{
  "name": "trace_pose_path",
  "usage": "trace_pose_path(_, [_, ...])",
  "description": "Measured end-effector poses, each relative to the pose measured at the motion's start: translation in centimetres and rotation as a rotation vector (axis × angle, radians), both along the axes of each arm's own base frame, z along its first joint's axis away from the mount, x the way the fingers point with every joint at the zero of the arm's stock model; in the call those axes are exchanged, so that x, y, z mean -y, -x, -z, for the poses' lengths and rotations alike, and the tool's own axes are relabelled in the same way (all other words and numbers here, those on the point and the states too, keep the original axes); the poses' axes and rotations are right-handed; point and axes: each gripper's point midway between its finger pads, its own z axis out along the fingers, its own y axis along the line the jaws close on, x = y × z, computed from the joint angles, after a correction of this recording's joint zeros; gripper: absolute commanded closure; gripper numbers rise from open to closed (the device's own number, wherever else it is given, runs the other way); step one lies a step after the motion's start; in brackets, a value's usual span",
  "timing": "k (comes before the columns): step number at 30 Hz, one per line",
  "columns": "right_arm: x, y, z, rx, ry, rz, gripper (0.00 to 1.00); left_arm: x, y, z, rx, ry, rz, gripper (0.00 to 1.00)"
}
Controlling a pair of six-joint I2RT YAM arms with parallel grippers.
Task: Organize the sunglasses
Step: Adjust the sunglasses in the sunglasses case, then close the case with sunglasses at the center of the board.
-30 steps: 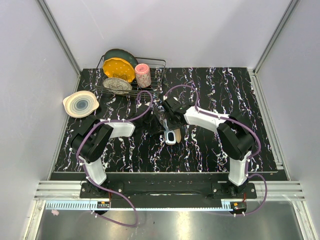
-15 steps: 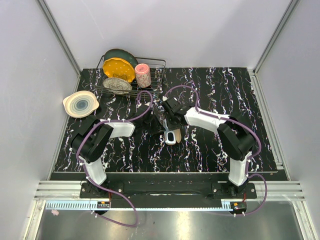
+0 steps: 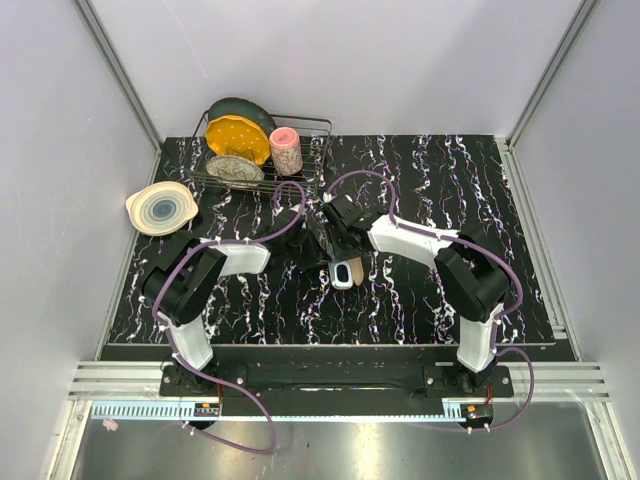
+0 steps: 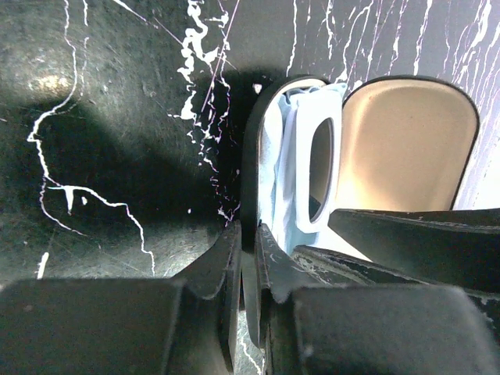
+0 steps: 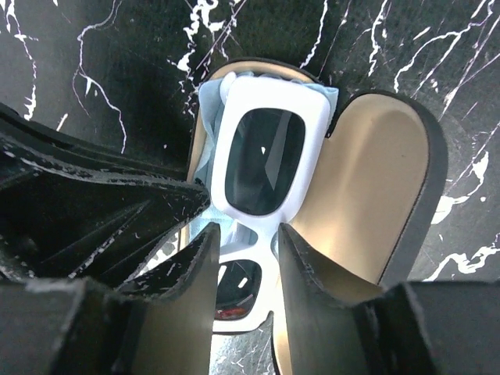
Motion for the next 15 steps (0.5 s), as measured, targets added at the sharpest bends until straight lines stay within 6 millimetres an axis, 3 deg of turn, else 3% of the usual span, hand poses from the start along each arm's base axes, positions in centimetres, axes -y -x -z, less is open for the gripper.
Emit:
trace_pose_path(8, [-0.1,-0.3,-1.8,0.02,-0.009,0.02,0.51,0.1,0.0,0.3,-0.007,-0.002,0.0,1.0])
trace_pose_path(15, [0.2,-0.5,-6.2,0.099,-0.061,0.031,0.5,0.0,0.0,0.5,-0.011,-0.008,0.0,1.0])
